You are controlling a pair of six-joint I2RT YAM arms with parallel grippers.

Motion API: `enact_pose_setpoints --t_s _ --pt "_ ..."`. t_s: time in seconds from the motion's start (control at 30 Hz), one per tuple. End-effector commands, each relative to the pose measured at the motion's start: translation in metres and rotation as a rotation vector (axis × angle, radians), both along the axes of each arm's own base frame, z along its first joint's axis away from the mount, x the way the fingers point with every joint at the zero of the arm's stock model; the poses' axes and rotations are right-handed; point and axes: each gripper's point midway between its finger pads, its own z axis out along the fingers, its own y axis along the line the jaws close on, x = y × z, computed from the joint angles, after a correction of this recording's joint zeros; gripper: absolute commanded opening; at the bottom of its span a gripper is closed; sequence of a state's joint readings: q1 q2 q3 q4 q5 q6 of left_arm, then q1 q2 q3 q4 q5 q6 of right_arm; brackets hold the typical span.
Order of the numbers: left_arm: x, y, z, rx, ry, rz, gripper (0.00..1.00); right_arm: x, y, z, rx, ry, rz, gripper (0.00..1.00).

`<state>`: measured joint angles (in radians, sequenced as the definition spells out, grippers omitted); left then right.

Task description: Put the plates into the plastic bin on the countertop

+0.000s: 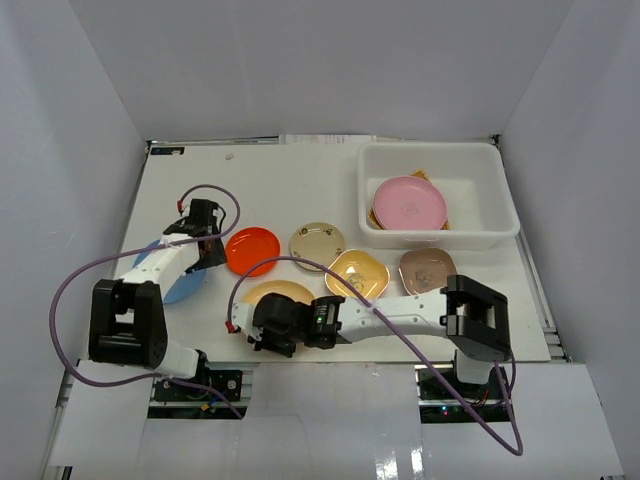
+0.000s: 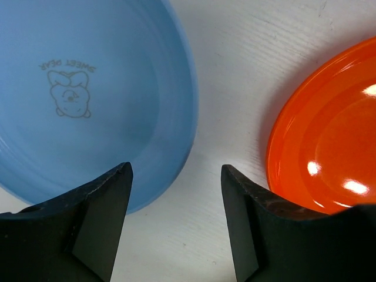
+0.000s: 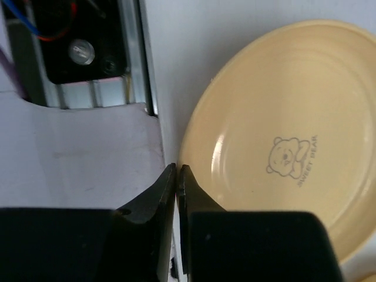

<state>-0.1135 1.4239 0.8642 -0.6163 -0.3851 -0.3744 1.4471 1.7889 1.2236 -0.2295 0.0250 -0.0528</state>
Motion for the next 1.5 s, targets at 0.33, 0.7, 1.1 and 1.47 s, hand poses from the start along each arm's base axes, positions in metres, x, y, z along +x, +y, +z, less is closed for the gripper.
enact_pose_setpoints --t_s 0.33,0.7,1.1,1.47 --pt "0.023 0.0 -0.013 -0.06 -0.003 0.006 0.39 0.049 -0.031 0.186 0.334 -0.211 -0.206 0.08" --pt "0.02 0.005 -0.01 -0.043 -0.015 0.016 0.0 0.238 -0.173 0.239 0.319 -0.438 -0.711 0.08" --pt "0.03 -0.008 0.062 -0.117 -0.256 -0.03 0.0 0.361 -0.277 0.148 0.131 -0.373 -1.016 0.08" --pt "0.054 -0.13 0.183 -0.206 -0.482 -0.338 0.0 0.373 -0.253 0.137 0.324 -0.171 -1.014 0.71"
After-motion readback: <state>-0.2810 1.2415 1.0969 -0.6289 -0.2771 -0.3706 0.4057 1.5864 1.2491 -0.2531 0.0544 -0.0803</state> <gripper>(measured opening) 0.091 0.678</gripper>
